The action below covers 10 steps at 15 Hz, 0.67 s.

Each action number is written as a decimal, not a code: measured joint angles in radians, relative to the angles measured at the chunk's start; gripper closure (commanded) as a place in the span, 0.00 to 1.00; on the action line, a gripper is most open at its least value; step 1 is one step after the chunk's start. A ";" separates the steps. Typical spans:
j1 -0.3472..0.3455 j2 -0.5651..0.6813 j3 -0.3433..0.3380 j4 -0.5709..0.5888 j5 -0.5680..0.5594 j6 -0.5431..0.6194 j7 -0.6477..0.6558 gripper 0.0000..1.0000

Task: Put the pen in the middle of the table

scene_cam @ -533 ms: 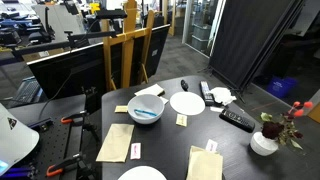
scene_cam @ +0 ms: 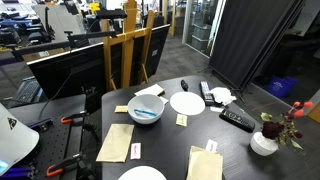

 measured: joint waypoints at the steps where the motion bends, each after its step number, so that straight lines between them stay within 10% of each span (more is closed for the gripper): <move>1: -0.006 0.000 0.000 0.000 0.000 0.002 0.017 0.00; 10: -0.150 0.006 -0.042 -0.031 0.002 0.102 0.219 0.00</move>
